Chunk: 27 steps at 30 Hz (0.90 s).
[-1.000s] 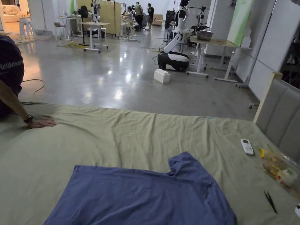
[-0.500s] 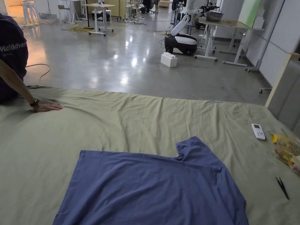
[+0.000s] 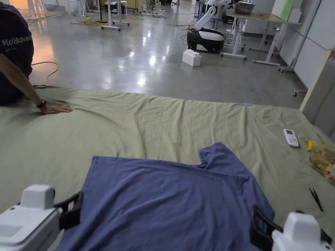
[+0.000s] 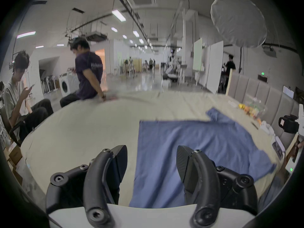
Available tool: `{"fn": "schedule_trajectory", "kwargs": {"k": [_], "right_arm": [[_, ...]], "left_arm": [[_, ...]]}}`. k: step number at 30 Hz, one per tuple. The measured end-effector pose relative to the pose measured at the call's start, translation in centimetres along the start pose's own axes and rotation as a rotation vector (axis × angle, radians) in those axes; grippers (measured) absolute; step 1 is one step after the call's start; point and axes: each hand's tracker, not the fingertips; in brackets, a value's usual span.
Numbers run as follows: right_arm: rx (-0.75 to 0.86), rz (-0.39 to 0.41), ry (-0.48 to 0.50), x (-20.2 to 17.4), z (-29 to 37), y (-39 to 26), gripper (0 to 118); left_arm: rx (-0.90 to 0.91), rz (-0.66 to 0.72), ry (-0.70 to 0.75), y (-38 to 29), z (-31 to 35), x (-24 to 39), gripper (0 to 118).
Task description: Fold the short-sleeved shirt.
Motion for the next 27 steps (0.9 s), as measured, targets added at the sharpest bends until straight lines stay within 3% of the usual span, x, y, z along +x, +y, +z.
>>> {"fn": "schedule_trajectory", "kwargs": {"k": [2, 4, 6, 8, 10, 11, 14, 20, 27], "right_arm": [[0.112, -0.003, -0.006, -1.5, -0.2, 1.4, 49], [0.186, 0.034, -0.019, -2.6, -0.7, 2.6, 45], [0.181, 0.002, -0.002, -3.2, -1.2, 3.4, 28], [0.192, 0.0, 0.016, -3.8, -1.6, 4.0, 20], [0.196, 0.004, 0.018, -4.2, -1.9, 4.1, 3], [0.247, 0.05, -0.01, -4.6, -1.7, 4.5, 3], [0.213, 0.005, 0.021, -4.3, -2.0, 4.3, 1], [0.211, 0.043, 0.035, -4.3, -2.0, 4.0, 1], [0.161, 0.051, 0.07, -4.7, -2.8, 3.0, 1]], "left_arm": [[0.081, 0.021, -0.017, 1.9, -0.2, 1.7, 35], [0.13, 0.017, -0.029, 3.1, -0.2, 3.2, 30], [0.16, -0.012, -0.031, 3.9, -0.2, 4.5, 15], [0.18, -0.05, -0.049, 4.3, 0.2, 5.7, 6], [0.205, -0.077, -0.048, 4.1, 0.1, 6.1, 3], [0.21, -0.094, -0.055, 4.2, 0.2, 6.4, 3], [0.208, -0.099, -0.027, 3.9, 0.1, 6.4, 1], [0.152, -0.039, 0.036, 2.9, 0.6, 3.1, 0], [-0.118, 0.118, 0.006, -1.3, 2.9, -3.5, 0]]}}
